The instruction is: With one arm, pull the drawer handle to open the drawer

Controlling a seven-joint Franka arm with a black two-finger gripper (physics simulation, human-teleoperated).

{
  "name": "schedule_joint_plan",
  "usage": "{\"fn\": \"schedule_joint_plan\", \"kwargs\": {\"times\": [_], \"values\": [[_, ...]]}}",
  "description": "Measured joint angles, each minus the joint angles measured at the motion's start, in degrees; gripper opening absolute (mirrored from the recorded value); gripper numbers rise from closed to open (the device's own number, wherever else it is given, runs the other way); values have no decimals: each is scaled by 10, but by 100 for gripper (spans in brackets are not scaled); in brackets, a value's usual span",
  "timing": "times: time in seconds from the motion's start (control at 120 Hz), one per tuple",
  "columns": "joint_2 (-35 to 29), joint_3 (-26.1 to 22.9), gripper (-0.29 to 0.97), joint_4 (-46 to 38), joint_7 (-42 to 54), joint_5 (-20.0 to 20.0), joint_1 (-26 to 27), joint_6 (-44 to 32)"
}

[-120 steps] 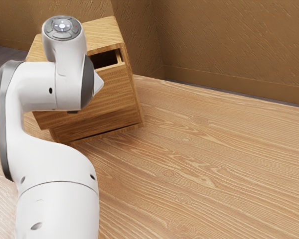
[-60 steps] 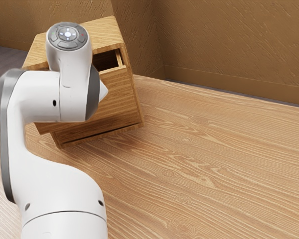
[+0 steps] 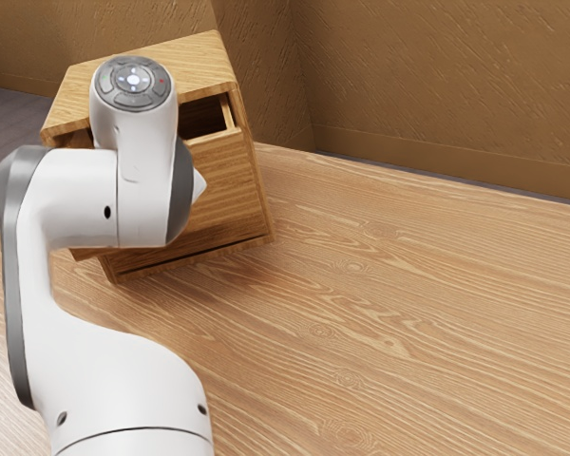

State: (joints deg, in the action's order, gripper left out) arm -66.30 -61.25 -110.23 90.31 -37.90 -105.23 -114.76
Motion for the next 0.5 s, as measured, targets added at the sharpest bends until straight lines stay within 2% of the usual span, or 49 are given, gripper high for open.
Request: {"fn": "schedule_joint_plan", "kwargs": {"times": [0.25, 0.333, 0.383, 0.433, 0.467, 0.5], "values": [[0, 25, 51, 6, 0, 2, 18, 4], [10, 69, 52, 27, -2, 12, 66, 20], [58, 110, 55, 37, -14, 33, 168, 38], [184, 177, 58, 49, -49, 73, 359, 57], [284, 237, 59, 72, -85, 117, 514, 69], [354, 270, 60, 91, -126, 162, 627, 79]]}}
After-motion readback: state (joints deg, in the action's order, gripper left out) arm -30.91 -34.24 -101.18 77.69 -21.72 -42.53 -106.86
